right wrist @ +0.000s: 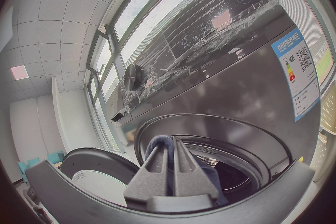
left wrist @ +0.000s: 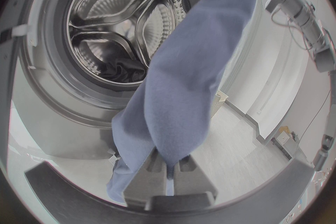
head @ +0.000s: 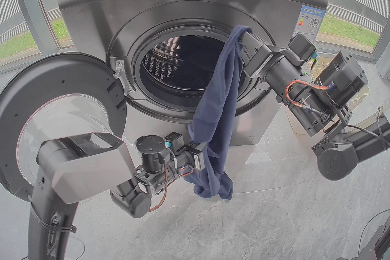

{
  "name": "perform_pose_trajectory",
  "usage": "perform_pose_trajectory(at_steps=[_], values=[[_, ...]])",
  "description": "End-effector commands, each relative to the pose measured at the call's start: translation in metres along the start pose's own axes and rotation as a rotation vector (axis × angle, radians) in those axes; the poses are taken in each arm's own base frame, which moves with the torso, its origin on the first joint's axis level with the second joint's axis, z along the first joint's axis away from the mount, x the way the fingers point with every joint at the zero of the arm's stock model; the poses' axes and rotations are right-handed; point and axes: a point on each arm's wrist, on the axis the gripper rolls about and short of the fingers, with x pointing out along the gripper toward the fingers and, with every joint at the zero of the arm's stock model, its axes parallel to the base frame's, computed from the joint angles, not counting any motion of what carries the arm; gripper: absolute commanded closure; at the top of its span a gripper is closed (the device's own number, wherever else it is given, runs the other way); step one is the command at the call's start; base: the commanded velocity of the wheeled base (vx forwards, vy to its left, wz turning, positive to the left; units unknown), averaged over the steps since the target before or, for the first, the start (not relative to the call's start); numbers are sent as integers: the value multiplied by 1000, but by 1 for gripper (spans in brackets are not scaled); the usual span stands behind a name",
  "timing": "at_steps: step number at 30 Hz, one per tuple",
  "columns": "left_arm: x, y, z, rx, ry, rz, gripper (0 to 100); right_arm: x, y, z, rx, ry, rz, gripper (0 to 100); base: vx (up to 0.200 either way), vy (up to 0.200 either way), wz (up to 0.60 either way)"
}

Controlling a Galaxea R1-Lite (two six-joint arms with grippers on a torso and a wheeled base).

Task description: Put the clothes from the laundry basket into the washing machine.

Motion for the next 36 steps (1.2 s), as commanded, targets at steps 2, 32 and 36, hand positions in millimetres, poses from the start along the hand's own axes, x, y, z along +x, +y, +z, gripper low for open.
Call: perform_pose_trajectory(at_steps=[2,32,36], values=[[-76,-11,76,21,-70,1,100,-3,-11,2,-14,-4,-44,100,0,0,0],[-175,-12,180,47,-249,-68,100,-51,-8,34,-23,4,-78,100,0,0,0],[-177,-23,157,22,-159,-110,100,-47,-10,37,-28,-10,-81,100,0,0,0]])
